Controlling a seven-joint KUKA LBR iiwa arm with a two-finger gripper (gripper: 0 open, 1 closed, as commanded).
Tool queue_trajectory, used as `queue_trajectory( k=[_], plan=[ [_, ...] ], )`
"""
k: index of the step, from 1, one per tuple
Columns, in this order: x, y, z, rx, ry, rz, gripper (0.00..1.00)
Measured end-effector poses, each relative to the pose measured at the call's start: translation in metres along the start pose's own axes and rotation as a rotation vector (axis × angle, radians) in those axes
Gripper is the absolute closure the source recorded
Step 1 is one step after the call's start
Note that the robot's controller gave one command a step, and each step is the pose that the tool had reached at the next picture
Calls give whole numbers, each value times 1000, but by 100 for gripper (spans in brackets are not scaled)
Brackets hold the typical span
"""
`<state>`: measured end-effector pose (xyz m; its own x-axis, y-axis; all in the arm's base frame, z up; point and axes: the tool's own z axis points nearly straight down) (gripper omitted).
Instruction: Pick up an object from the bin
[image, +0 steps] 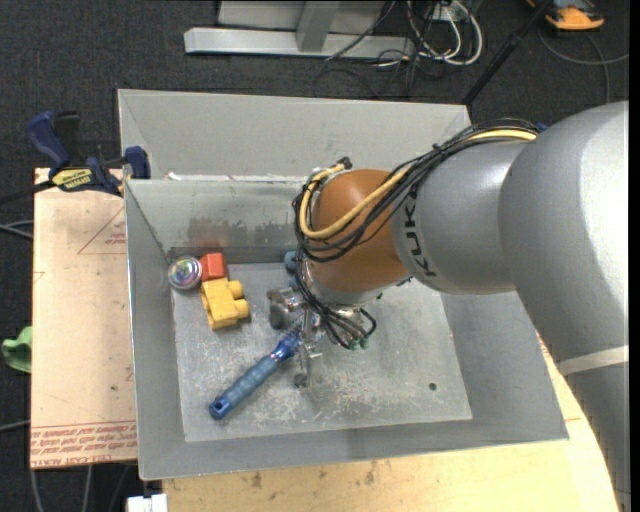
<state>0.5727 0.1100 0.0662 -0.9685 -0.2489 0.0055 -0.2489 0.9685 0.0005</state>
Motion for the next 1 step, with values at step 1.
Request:
queue_trajectory(
  k=[1],
  plan=[
    [6, -22, -35, 0, -10, 66, 0]
  ],
)
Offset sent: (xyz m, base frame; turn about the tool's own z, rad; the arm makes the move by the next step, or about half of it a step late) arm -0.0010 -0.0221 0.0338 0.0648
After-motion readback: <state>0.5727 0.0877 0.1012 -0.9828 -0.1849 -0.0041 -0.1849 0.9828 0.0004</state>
